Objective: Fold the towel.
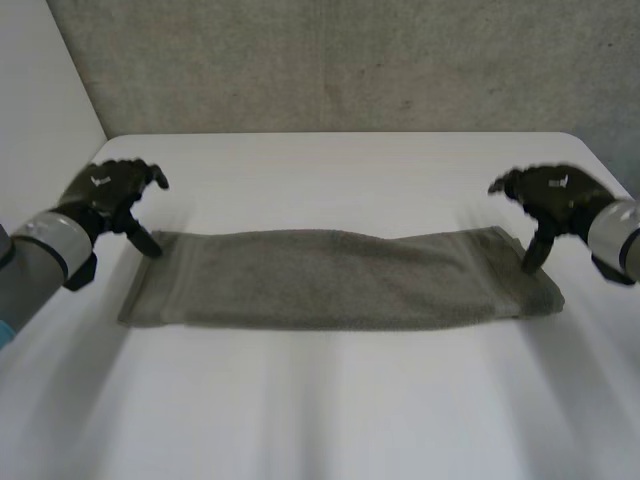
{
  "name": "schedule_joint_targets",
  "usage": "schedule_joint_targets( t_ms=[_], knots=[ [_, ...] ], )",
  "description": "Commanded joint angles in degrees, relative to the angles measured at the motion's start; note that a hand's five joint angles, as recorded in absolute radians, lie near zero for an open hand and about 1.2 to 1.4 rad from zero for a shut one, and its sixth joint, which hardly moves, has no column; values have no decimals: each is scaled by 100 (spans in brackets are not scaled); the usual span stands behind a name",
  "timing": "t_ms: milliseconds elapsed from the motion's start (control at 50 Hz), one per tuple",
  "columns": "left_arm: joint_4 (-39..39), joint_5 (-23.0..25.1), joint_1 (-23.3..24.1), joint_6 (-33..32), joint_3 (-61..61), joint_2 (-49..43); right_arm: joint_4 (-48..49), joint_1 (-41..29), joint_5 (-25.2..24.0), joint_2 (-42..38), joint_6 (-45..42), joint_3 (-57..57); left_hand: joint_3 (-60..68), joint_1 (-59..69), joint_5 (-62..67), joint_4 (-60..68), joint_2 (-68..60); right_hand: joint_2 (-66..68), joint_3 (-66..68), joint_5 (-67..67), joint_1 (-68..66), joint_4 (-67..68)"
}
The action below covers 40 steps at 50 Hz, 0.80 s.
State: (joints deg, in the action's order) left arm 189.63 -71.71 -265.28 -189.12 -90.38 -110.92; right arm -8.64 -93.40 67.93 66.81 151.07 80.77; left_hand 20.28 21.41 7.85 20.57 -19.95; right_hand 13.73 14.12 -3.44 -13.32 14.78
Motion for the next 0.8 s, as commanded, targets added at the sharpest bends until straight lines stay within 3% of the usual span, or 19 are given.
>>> schedule_joint_targets(
  t_ms=[20,120,240,320,340,380,400,420,480,580,660,800],
  knots=[
    [311,-9,117,-2,-595,-70,545,330,-70,-107,-410,1017,-200,-313,44,-228,167,-373,-412,344,332,-478],
    [1065,-27,143,-2,-1007,-87,1231,454,-61,-247,-911,1423,-200,-313,44,-228,167,-373,-412,344,332,-478],
    [1410,-27,134,6,-1166,-70,1593,481,-17,-589,-1211,1512,-166,-279,78,-194,133,88,49,-117,-129,-17],
    [1541,-18,108,24,-1324,-35,1620,533,-26,-731,-1220,1494,1559,1446,1803,1531,-1592,880,841,-909,-921,775],
    [1542,-18,108,24,-1324,-35,1637,577,-61,-757,-1220,1485,1567,1454,1810,1538,-1600,1579,1541,-1609,-1620,1474],
    [1603,-18,99,24,-1350,-17,1637,613,-61,-757,-1220,1477,3356,3243,3600,3328,-3389,2225,2187,-2255,-2267,2121],
    [1603,-18,99,24,-1350,-17,1646,639,-61,-766,-1220,1468,3366,3253,3610,3338,-3399,3008,2970,-3038,-3049,2903],
    [1612,-18,91,24,-1350,-8,1646,674,-61,-757,-1220,1450,4282,4169,4526,4254,-4315,4032,3993,-4061,-4073,3927],
    [1621,-18,73,24,-1350,-8,1655,718,-61,-740,-1220,1433,4845,4732,5089,4817,-4878,4883,4845,-4913,-4924,4778],
    [1638,-18,64,24,-1350,-17,1655,963,-61,-652,-1220,1362,4513,4400,4757,4485,-4546,6623,6585,-6653,-6664,6518],
    [1638,-18,64,24,-1350,-35,1655,1131,-61,-599,-1238,1301,2598,2485,2842,2570,-2631,6627,6588,-6656,-6668,6522],
    [1638,-18,90,24,-1350,-52,1594,1797,-34,-582,-1255,880,811,698,1055,783,-844,6627,6588,-6656,-6668,6522]
  ],
)
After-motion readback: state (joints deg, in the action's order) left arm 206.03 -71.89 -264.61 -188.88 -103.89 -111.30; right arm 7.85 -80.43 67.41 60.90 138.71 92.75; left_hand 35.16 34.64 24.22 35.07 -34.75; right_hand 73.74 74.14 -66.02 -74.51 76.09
